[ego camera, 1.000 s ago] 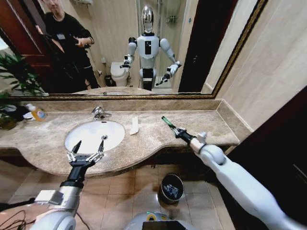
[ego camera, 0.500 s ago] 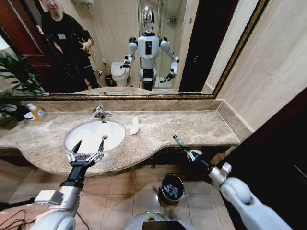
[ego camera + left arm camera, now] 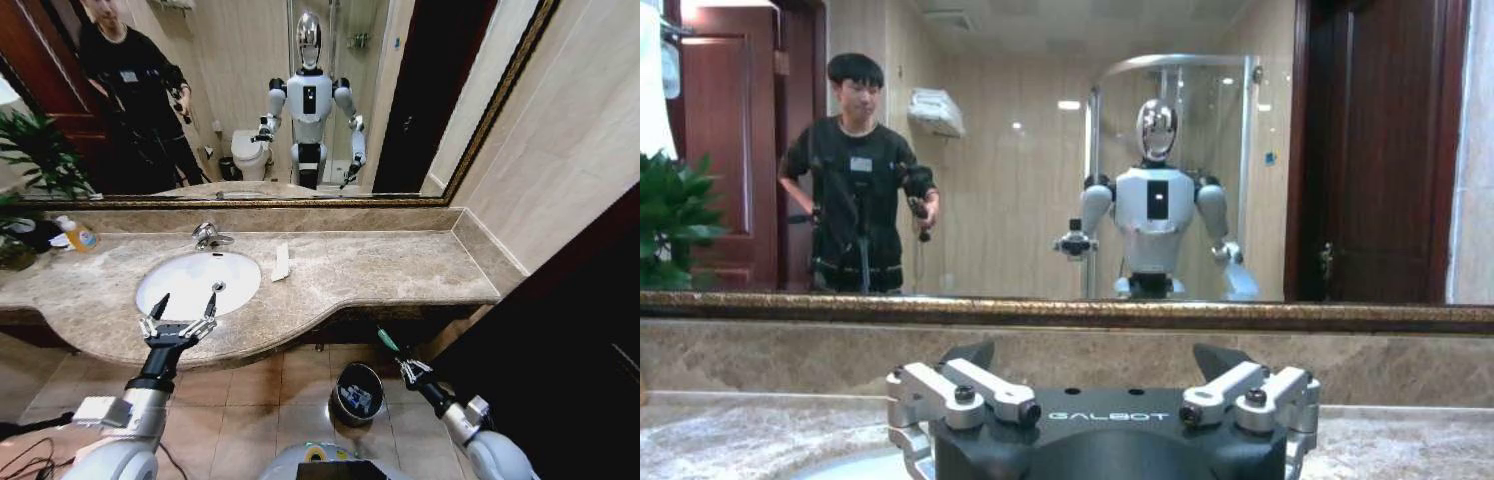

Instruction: Pick up the trash from the sink and place it in the trash bin.

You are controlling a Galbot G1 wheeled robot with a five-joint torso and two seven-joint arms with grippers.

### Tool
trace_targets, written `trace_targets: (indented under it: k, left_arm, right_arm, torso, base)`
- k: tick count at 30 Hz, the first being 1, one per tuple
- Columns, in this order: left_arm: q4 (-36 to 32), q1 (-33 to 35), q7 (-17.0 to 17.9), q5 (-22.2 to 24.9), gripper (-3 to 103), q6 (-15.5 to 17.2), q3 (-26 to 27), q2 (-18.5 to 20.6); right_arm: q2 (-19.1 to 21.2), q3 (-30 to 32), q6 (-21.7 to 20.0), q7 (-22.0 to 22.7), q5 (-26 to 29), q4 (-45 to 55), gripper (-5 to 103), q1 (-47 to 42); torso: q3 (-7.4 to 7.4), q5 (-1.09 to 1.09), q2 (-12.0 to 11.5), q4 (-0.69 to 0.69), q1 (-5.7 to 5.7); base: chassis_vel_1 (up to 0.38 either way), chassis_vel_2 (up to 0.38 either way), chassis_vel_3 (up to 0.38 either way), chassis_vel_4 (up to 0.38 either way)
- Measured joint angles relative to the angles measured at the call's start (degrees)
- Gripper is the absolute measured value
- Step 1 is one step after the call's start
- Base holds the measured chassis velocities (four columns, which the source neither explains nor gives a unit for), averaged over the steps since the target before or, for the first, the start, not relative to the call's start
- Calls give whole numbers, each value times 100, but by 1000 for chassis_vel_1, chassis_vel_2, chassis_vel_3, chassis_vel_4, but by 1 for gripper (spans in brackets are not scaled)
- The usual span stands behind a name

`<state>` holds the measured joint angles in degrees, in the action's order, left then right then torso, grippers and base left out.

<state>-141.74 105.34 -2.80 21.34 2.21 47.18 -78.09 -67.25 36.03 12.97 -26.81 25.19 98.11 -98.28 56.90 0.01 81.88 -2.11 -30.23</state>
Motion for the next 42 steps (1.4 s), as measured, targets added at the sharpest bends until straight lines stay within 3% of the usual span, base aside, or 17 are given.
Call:
trace_targets:
  k: [7, 22, 29, 41, 42]
  left_arm:
    - [0, 0, 0, 0, 100, 0, 0, 0]
    - [0, 0, 0, 0, 100, 0, 0, 0]
    - [0, 0, 0, 0, 100, 0, 0, 0]
    - [0, 0, 0, 0, 100, 0, 0, 0]
    - [0, 0, 0, 0, 100, 0, 0, 0]
  right_arm:
    - [-399, -229, 208, 196, -694, -760, 0, 413]
    - [-547, -595, 548, 509, -1434, -2025, 0, 1244]
    - [-703, -666, 613, 619, -1526, -2187, 0, 1255]
    - [-611, -765, 677, 719, -1460, -2271, -3, 1244]
    - [-597, -768, 661, 721, -1458, -2267, 1, 1237]
  torso:
    - [0, -1, 0, 0, 0]
    - [0, -2, 0, 0, 0]
    - [0, -1, 0, 0, 0]
    - [0, -1, 0, 0, 0]
    - [0, -1, 0, 0, 0]
  base:
    - [0, 0, 0, 0]
    - [0, 0, 0, 0]
    - [0, 0, 0, 0]
    - [0, 0, 0, 0]
    - [0, 0, 0, 0]
